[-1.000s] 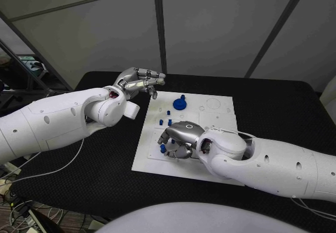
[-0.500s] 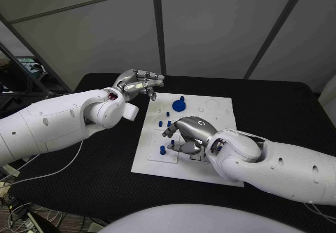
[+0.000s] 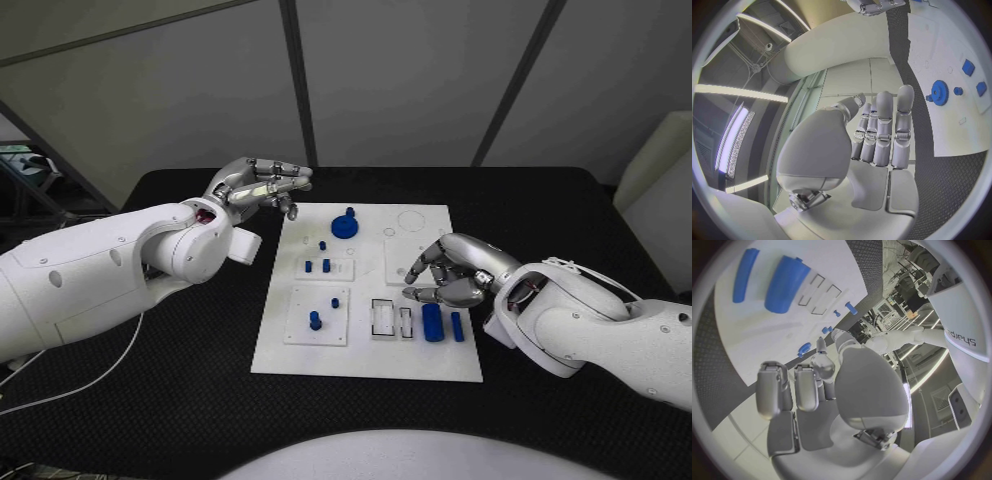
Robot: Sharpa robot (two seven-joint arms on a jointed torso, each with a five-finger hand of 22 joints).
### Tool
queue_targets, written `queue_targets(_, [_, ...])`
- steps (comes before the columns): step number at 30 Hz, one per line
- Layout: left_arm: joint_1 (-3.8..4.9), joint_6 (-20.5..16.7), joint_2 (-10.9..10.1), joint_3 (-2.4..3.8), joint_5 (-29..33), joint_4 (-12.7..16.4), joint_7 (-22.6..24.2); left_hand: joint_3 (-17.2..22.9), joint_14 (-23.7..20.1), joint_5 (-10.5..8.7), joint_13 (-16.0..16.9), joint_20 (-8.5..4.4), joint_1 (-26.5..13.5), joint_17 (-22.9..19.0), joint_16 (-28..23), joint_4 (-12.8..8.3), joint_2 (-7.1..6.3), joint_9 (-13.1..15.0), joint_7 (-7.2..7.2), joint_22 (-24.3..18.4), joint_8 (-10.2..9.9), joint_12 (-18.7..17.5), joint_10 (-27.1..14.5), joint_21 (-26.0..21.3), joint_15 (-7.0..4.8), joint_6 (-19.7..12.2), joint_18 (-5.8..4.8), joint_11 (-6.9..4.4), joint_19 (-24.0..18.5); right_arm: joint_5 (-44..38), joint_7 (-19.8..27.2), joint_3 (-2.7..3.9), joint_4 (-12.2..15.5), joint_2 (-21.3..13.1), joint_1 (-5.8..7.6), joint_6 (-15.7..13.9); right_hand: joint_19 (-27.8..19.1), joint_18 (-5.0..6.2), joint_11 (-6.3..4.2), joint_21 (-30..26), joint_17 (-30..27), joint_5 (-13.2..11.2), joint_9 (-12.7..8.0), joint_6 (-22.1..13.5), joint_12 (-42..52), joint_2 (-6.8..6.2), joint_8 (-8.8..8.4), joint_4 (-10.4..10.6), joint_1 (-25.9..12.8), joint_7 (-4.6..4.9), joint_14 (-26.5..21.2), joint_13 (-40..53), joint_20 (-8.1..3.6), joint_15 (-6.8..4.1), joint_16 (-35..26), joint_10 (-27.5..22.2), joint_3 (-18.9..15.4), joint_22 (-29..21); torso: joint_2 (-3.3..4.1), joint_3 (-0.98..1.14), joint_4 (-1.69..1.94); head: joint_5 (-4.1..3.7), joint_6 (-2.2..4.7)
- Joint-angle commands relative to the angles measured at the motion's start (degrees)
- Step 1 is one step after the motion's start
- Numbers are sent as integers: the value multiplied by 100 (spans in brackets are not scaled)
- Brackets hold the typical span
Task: Assemble the parts on the task board
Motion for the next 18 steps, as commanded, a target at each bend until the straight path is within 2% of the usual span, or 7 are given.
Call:
queue_targets(1, [-8, -45, -16, 0, 79, 48, 79, -39, -7, -29, 5, 17, -32, -6, -28, 8, 8, -5, 26, -5, 17, 25, -52, -28, 16, -3, 198, -6, -29, 437, -570, 4, 120, -139, -8, -61, 83, -129, 19, 90, 219, 326, 56, -74, 526, -6, 92, 127, -137, 12, 349, 691, 1, 32, 130, 93, -198, 691, -10, 3, -77, -120, 19])
queue_targets(3, [-25, -52, -34, -1, 88, 69, 84, -39, -7, -29, 5, 17, -32, -6, -28, 8, 8, -5, 26, -5, 17, 25, -52, -28, 16, -3, 198, -6, -29, 320, -742, 3, 199, -276, -30, -100, 111, -139, 14, 123, 292, 486, 99, -128, 664, -23, 160, 206, -193, 21, 355, 886, 8, 43, 175, 95, -363, 738, -15, 12, -107, -167, 28])
queue_targets(6, [-45, -57, -56, -2, 95, 95, 88, -39, -7, -29, 5, 17, -32, -6, -28, 8, 8, -5, 26, -5, 17, 25, -52, -28, 16, -3, 198, -6, -29, 89, -994, 1, 279, -444, -54, -144, 157, -156, 26, 173, 389, 528, 161, -194, 816, -18, 263, 334, -258, 17, 364, 1121, 17, 37, 231, 126, -587, 812, -18, 21, -149, -227, 38])
queue_targets(9, [-63, -57, -71, -3, 98, 119, 90, -39, -7, -29, 5, 17, -32, -6, -28, 8, 8, -5, 26, -5, 17, 25, -52, -28, 16, -3, 198, -6, -29, -157, -1297, -3, 349, -566, -116, -52, 220, -178, 24, 235, 527, 554, 233, -251, 967, -5, 377, 414, -346, 2, 383, 1368, 14, 43, 307, 196, -830, 906, -32, 19, -174, -262, 33])
queue_targets(10, [-65, -56, -72, -3, 99, 122, 91, -39, -7, -29, 5, 17, -32, -6, -28, 8, 8, -5, 26, -5, 17, 25, -52, -28, 16, -3, 198, -6, -29, -187, -1329, -3, 353, -573, -130, -37, 224, -180, 26, 240, 546, 524, 244, -277, 979, -14, 393, 424, -406, 5, 385, 1392, 17, 46, 318, 198, -904, 913, -33, 18, -176, -263, 32])
queue_targets(13, [-80, -54, -81, -3, 100, 139, 92, -39, -7, -29, 5, 17, -32, -6, -28, 8, 8, -5, 26, -5, 17, 25, -52, -28, 16, -3, 198, -6, -29, -364, -1523, -6, 379, -580, -305, 48, 232, -184, 27, 251, 580, 436, 308, -346, 1027, 12, 497, 427, -494, -1, 386, 1493, 21, 45, 337, 213, -1140, 931, -43, 14, -203, -270, 26])
queue_targets(18, [-100, -41, -93, -3, 101, 157, 90, -39, -7, -29, 5, 17, -32, -6, -28, 8, 8, -5, 26, -5, 17, 25, -52, -28, 16, -3, 198, -6, -29, -564, -1642, -7, 387, -529, -480, 99, 248, -190, 22, 268, 620, 394, 375, -395, 1070, 48, 611, 433, -523, -8, 390, 1591, 20, 45, 358, 237, -1322, 958, -41, 28, -203, -254, 6])
